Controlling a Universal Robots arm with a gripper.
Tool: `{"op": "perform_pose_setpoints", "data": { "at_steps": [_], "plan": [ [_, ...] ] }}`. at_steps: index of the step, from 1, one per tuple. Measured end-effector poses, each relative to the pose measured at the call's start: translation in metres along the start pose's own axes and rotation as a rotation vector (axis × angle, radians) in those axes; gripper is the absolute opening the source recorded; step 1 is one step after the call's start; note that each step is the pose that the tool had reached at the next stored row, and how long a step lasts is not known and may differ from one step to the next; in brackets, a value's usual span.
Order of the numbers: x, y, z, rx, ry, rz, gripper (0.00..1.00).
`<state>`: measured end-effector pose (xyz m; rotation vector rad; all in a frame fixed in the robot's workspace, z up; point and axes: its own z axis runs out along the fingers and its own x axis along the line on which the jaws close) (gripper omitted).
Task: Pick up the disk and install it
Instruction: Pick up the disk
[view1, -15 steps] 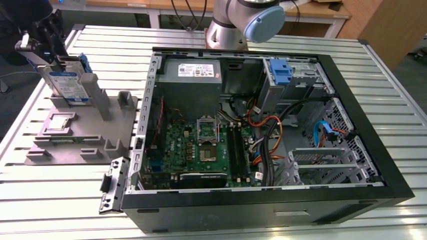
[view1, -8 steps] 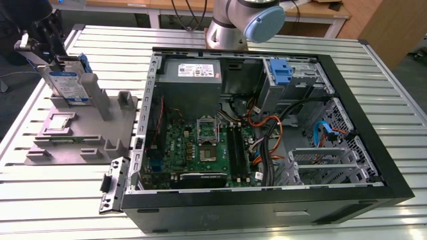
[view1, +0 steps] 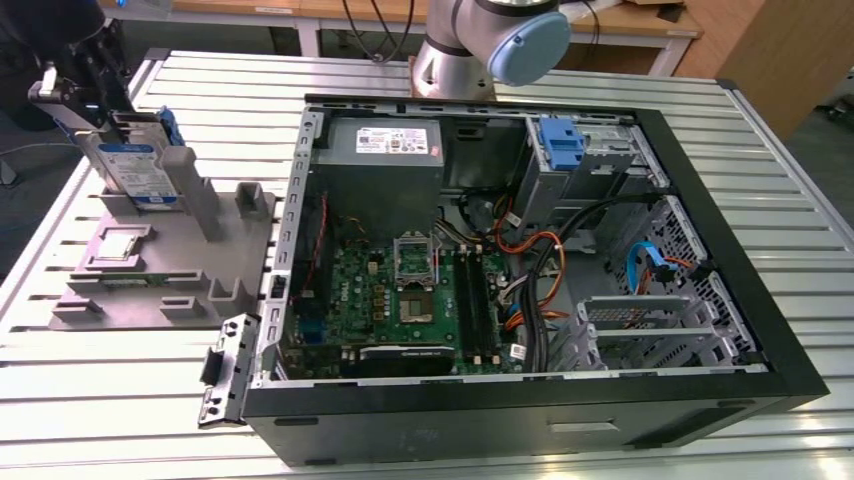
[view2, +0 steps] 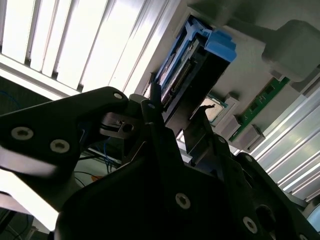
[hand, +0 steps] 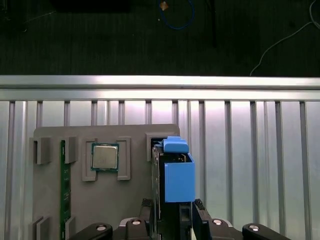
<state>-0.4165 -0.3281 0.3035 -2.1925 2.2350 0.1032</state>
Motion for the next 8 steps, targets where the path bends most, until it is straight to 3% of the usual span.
{"op": "perform_pose_setpoints", "data": {
  "at_steps": [8],
  "plan": [
    [-0.0001, -0.002, 0.0, -0.0001, 0.0, 0.0, 0.45]
  ]
}}
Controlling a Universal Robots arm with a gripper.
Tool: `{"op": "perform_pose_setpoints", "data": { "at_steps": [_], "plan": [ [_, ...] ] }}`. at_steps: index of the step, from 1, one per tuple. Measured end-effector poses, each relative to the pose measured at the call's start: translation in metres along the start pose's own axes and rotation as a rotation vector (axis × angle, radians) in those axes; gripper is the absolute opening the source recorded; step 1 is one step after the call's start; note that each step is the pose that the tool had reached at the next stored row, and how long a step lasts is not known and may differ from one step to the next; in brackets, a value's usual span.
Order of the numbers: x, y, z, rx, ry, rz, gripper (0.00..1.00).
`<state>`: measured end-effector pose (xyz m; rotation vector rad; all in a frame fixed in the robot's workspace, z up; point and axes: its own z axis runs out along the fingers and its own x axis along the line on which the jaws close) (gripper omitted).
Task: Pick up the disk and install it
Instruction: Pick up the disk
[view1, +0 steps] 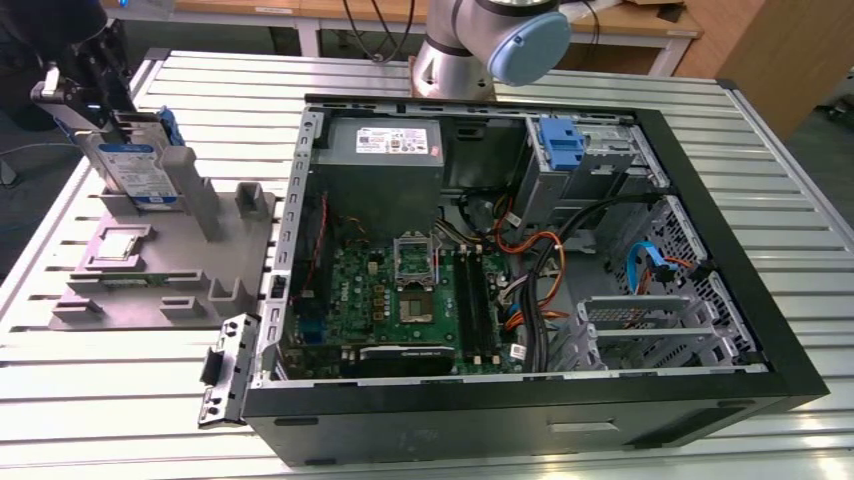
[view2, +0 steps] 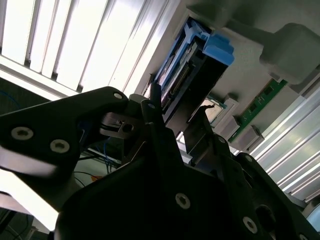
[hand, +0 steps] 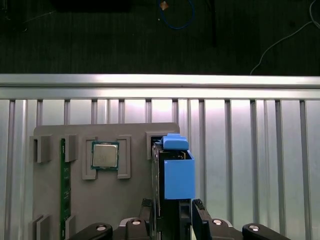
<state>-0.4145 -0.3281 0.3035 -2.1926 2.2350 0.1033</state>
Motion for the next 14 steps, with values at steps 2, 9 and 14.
{"op": "perform_pose_setpoints", "data": {
  "at_steps": [2, 9, 14],
  "plan": [
    [-0.0003, 0.0, 0.0, 0.0001, 0.0, 0.0, 0.45],
    [-0.0005, 0.0, 0.0, 0.0, 0.0, 0.0, 0.45],
    [-0.0006, 0.0, -0.0001, -0.0002, 0.0001, 0.0, 0.37]
  ]
}}
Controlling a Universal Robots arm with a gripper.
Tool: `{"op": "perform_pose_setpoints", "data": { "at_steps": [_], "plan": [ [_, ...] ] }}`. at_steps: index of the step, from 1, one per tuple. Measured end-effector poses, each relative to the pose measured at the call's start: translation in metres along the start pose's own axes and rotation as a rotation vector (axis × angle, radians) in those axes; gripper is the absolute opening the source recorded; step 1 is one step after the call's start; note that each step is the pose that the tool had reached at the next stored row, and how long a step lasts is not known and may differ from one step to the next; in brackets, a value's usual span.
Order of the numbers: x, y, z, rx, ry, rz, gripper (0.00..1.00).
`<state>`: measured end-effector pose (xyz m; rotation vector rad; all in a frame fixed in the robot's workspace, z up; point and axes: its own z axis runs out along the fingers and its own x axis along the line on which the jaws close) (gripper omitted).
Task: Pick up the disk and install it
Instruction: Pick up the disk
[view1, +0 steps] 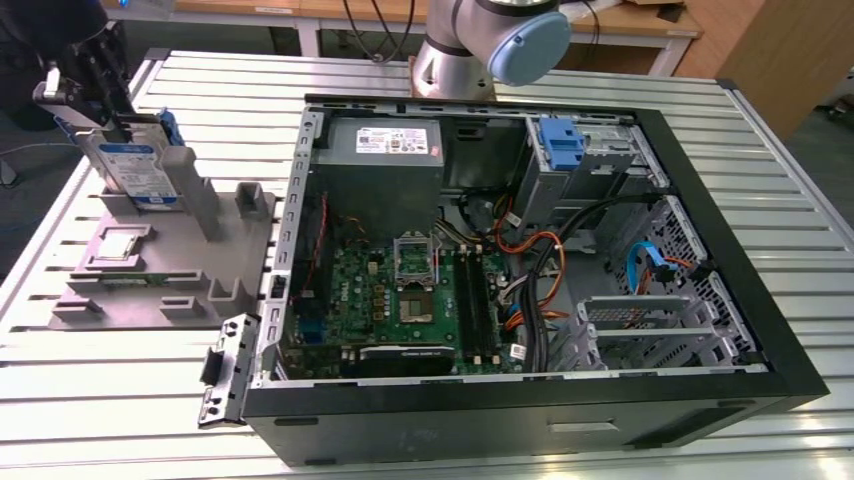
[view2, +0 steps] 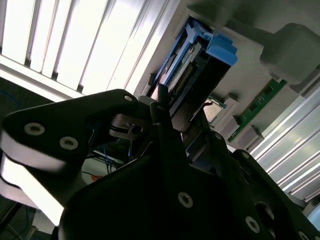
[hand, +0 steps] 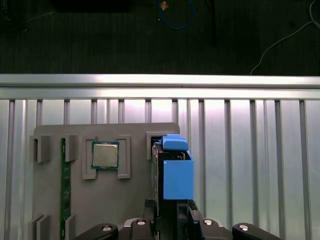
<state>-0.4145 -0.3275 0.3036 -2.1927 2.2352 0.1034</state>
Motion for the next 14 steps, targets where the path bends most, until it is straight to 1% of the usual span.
{"op": "perform_pose_setpoints", "data": {
  "at_steps": [1, 14],
  "plan": [
    [-0.0001, 0.0, 0.0, 0.0001, -0.0001, 0.0, 0.35],
    [-0.001, 0.0, 0.0001, 0.0002, -0.0001, 0.0, 0.35]
  ]
}}
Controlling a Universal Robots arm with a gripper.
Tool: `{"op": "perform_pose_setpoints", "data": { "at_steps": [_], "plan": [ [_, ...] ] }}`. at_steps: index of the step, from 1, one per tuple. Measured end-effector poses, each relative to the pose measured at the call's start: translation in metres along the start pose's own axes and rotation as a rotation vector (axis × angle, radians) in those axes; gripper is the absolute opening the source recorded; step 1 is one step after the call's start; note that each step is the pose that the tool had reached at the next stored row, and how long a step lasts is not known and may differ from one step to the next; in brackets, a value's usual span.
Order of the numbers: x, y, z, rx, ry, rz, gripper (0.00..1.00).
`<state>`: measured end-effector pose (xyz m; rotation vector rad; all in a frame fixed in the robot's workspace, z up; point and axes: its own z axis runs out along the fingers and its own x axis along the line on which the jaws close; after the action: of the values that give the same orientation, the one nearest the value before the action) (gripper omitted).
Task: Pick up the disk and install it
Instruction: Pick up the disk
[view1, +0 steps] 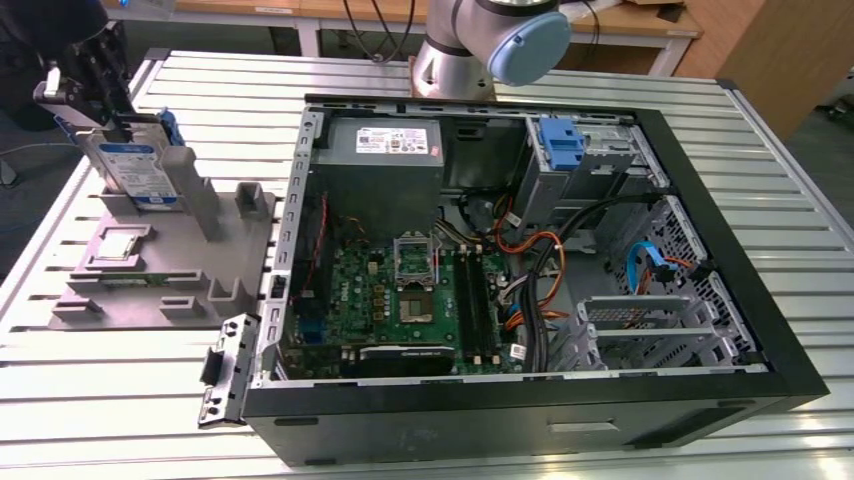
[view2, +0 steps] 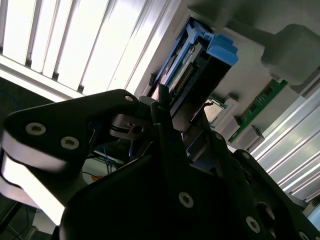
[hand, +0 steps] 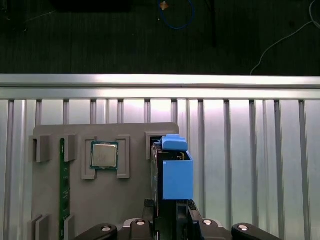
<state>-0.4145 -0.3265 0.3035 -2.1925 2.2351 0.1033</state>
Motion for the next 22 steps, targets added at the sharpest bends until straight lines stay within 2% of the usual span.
{"op": "perform_pose_setpoints", "data": {
  "at_steps": [3, 9, 22],
  "plan": [
    [-0.0001, 0.0, -0.0011, 0.0002, -0.0002, 0.0, 0.35],
    [-0.0005, 0.0004, -0.0088, 0.0, 0.0, 0.0, 0.35],
    [0.0011, 0.0003, -0.0091, 0.0001, 0.0005, 0.0, 0.35]
  ]
}}
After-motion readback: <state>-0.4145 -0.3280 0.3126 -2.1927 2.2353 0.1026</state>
